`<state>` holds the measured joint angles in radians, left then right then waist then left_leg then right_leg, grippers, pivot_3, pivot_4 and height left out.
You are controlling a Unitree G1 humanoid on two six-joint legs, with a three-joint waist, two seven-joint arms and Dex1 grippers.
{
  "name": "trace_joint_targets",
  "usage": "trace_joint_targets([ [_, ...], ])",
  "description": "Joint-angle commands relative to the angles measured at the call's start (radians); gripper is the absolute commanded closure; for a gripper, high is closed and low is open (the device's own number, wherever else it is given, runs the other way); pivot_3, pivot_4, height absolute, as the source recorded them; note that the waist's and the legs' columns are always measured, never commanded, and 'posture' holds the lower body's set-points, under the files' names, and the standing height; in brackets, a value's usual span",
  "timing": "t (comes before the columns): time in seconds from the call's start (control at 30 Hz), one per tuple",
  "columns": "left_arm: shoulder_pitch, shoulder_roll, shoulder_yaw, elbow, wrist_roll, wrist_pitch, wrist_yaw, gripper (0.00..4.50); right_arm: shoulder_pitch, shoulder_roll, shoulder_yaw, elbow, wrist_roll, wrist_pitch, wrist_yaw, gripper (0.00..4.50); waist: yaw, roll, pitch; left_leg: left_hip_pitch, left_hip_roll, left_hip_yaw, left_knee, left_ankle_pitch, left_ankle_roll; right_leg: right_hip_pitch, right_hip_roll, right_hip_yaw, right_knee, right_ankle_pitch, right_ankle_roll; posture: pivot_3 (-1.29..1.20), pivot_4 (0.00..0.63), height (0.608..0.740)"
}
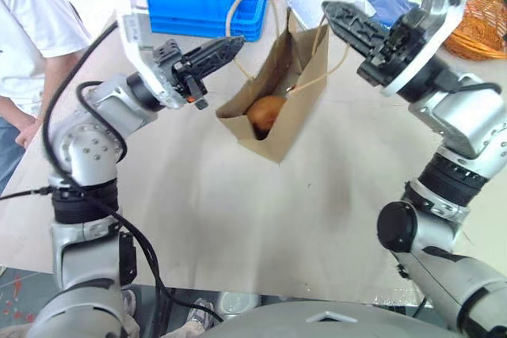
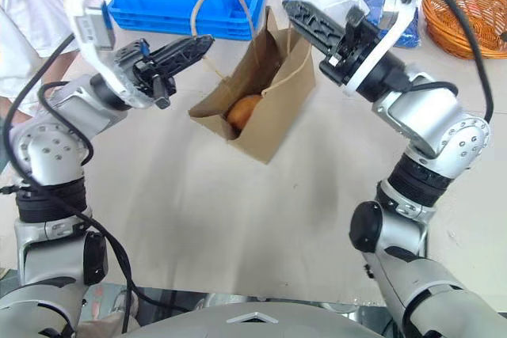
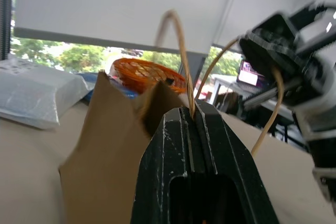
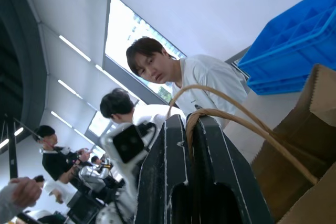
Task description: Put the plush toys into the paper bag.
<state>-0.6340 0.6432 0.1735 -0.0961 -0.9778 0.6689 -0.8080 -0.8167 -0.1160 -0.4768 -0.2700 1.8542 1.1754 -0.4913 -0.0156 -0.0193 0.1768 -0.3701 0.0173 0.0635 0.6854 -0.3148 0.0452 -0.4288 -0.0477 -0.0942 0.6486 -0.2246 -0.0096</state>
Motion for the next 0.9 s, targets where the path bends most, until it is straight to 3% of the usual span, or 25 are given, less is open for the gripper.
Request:
trace_joint_targets([
  [0.03, -0.032, -0.014, -0.052, 0.071, 0.111, -0.088, -0.103, 4.50, 0.055, -0.081, 0.110, -0.076, 0.118, -0.121, -0.048, 4.48, 0.001, 0.000, 0.000, 0.000, 0.000, 0.000, 0.000, 0.000, 0.000, 0.000, 0.000, 0.000, 0.000, 0.000, 0.000, 0.00, 0.150, 0.740],
  [0.4, -0.270, -0.013, -0.081, 0.399, 0.282, -0.209, -0.333, 4.50, 0.023, -0.178, 0.185, -0.104, 0.118, -0.262, 0.011, 4.48, 0.003, 0.000, 0.000, -0.002, 0.004, 0.006, 0.001, 0.000, 0.001, -0.004, 0.001, 0.004, 0.003, 0.000, 0.000, 0.00, 0.150, 0.740],
  [0.73, -0.446, -0.012, -0.064, 0.566, 0.329, -0.208, -0.443, 4.50, -0.031, -0.167, 0.221, -0.160, 0.118, -0.341, -0.055, 4.48, 0.002, -0.001, 0.000, -0.012, 0.004, 0.008, 0.004, 0.000, 0.002, -0.016, 0.000, 0.004, 0.008, 0.000, 0.000, 0.00, 0.150, 0.740],
  [0.9, -0.422, -0.068, -0.102, 0.576, 0.409, -0.274, -0.429, 4.50, 0.047, -0.307, 0.273, -0.084, 0.112, -0.282, -0.040, 4.48, 0.009, -0.002, -0.001, -0.013, 0.003, 0.009, 0.004, 0.000, 0.003, -0.015, -0.001, 0.005, 0.008, 0.000, 0.000, 0.00, 0.150, 0.740],
])
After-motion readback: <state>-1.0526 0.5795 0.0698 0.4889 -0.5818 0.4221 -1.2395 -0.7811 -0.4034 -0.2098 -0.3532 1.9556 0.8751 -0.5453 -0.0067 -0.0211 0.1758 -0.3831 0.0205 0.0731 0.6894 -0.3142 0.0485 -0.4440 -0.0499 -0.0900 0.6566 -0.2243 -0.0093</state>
